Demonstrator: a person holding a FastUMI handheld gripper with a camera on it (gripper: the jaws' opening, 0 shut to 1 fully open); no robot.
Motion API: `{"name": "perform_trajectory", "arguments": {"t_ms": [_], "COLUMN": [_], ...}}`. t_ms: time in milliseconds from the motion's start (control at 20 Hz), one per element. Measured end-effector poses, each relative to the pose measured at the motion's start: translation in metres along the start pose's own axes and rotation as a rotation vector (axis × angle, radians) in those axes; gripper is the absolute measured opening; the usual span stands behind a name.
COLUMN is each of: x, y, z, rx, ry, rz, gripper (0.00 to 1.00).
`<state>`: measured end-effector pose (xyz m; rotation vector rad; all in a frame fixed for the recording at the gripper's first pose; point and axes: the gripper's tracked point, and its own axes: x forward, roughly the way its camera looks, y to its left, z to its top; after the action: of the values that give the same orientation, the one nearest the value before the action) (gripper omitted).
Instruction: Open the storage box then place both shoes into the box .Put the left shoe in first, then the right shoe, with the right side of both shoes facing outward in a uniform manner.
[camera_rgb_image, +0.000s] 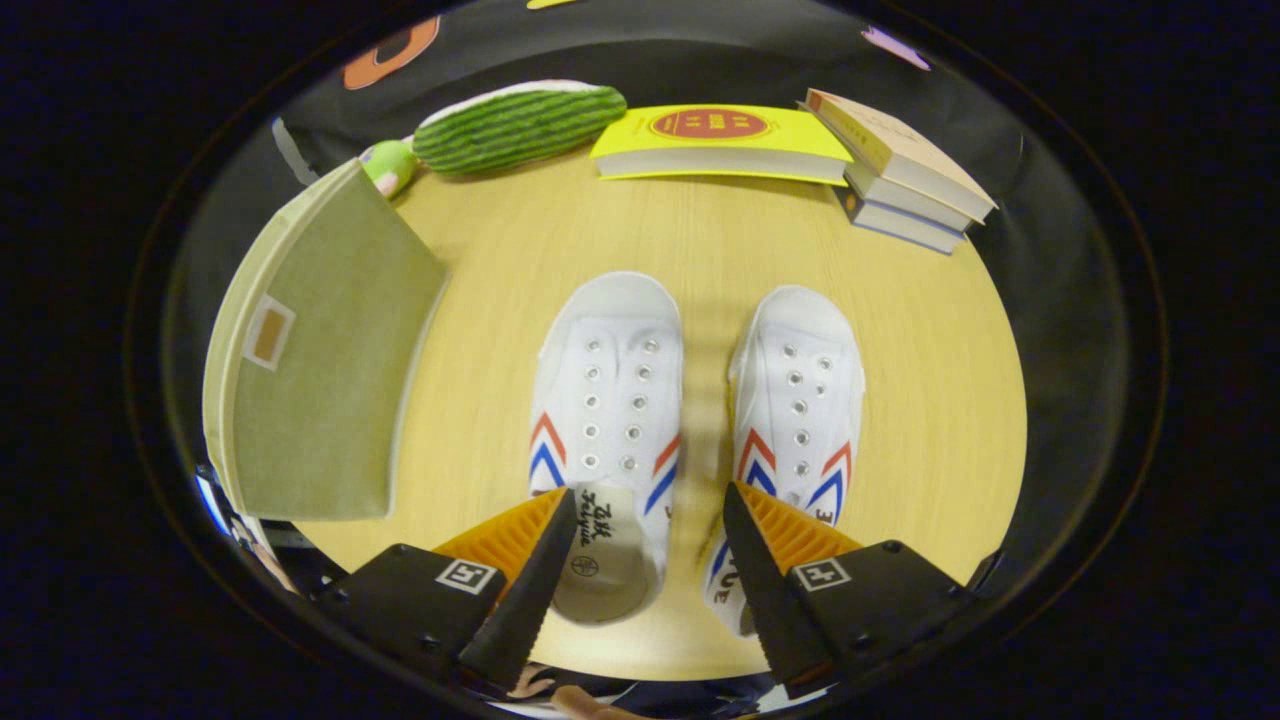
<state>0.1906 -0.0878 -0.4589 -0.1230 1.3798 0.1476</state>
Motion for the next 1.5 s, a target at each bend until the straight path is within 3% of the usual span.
{"name": "perform_trajectory", "arguments": {"t_ms": [150,300,450,600,750,950,1200,1500], "x": [0.010,0.029,0.028,0.022,0.008,-0.018,-0.072,-0.140], "y": [-0.003,0.012,0.016,0.016,0.028,0.033,0.066,0.103], "z": [0.007,0.008,0.008,0.008,0.010,0.018,0.042,0.075], "rx": [-0.033,-0.075,-0.061,0.021,0.089,0.146,0.263,0.261], "ry": [0.006,0.071,0.066,0.015,-0.009,-0.034,-0.093,-0.177], "rz": [0.014,0.074,0.090,0.148,0.229,0.237,0.339,0.316], "gripper": [0.70,0.29,0.22,0.07,0.06,0.06,0.06,0.06]}}
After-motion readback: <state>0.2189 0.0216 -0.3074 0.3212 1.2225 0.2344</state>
